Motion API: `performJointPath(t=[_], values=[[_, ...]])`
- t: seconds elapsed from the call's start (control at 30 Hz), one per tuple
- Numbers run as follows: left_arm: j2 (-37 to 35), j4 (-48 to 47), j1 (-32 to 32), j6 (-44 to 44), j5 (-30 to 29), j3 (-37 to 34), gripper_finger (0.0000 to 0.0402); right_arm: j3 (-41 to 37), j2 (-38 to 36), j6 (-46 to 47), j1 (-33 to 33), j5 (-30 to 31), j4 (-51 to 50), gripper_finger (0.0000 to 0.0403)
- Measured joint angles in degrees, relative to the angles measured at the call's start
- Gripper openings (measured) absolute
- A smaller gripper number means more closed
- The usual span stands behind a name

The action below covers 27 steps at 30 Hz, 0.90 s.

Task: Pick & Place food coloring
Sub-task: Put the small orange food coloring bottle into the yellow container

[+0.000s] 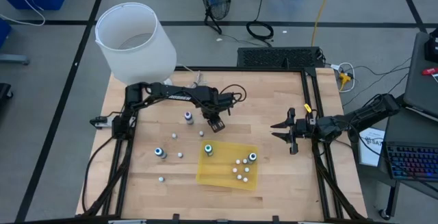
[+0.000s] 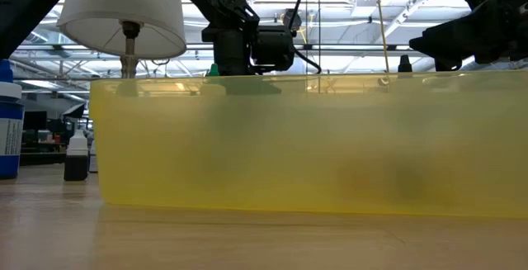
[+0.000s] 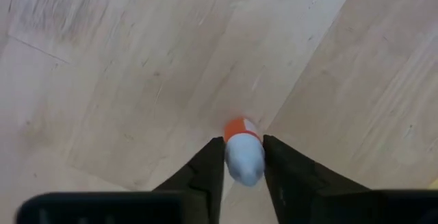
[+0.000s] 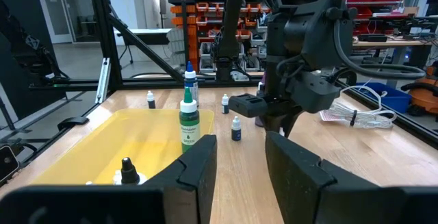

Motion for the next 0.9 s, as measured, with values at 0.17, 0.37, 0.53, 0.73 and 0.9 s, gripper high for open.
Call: performJointPath(t=[0.17,0.37,0.53,0.73,0.9], values=[[0.0,0.3,0.0,1.3,0.0,0.0,0.0063,0.0,0.0,0.0,0.0,0.0,0.0,0.0114],[0.1,-0.9,-1.0,3.3,-0.3,2.0,0.0063,0.0,0.0,0.0,0.0,0.0,0.0,0.0114],[0.2,-5.3,-3.5,4.8,-2.9,8.4,0.0063,0.0,0.0,0.0,0.0,0.0,0.0,0.0114],[0.1,-15.9,-8.8,3.2,-5.9,21.0,0.0063,0.0,0.0,0.0,0.0,0.0,0.0,0.0114],[0.1,-19.7,-16.5,3.2,-6.0,30.0,0.0063,0.0,0.0,0.0,0.0,0.0,0.0,0.0114]])
